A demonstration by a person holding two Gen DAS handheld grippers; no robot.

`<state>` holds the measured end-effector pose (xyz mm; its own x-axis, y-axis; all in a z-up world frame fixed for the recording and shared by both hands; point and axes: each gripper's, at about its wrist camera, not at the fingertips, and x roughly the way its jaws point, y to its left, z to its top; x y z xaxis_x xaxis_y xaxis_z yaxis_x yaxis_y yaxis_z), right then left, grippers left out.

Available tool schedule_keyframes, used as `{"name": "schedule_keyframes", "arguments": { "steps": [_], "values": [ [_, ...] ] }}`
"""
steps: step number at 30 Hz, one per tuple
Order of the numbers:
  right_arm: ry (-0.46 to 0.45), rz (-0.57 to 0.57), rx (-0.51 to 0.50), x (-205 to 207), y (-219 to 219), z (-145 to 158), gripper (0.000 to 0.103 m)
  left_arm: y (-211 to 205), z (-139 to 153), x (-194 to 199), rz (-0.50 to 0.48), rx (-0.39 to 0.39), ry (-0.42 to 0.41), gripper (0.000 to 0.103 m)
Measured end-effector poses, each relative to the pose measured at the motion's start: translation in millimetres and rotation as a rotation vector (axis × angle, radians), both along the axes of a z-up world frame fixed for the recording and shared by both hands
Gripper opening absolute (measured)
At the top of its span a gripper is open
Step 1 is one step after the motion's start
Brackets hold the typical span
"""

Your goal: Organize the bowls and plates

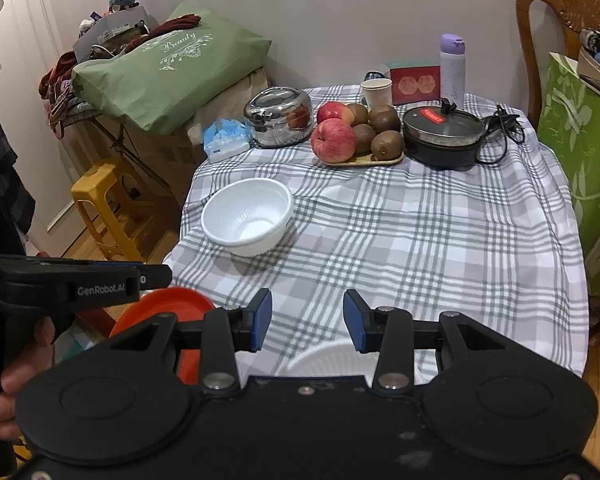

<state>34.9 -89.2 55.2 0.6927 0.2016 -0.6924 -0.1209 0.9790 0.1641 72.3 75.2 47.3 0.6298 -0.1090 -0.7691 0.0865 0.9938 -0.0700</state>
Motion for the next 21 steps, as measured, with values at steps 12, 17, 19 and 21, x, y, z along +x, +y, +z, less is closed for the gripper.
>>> {"name": "schedule_keyframes", "arguments": {
  "steps": [12,17,19,21],
  "values": [
    [0.035,0.018,-0.012,55,14,-10,0.043,21,-9,49,0.052,0.024,0.013,0.032],
    [0.054,0.015,0.004,89,18,-17,0.043,27,-13,73,0.065,0.022,0.019,0.032],
    [0.067,0.017,0.022,105,19,-19,0.043,30,-15,85,0.074,0.021,0.022,0.032],
    [0.070,0.013,0.033,118,21,-22,0.043,33,-18,97,0.090,0.012,0.033,0.032]
  ]
}}
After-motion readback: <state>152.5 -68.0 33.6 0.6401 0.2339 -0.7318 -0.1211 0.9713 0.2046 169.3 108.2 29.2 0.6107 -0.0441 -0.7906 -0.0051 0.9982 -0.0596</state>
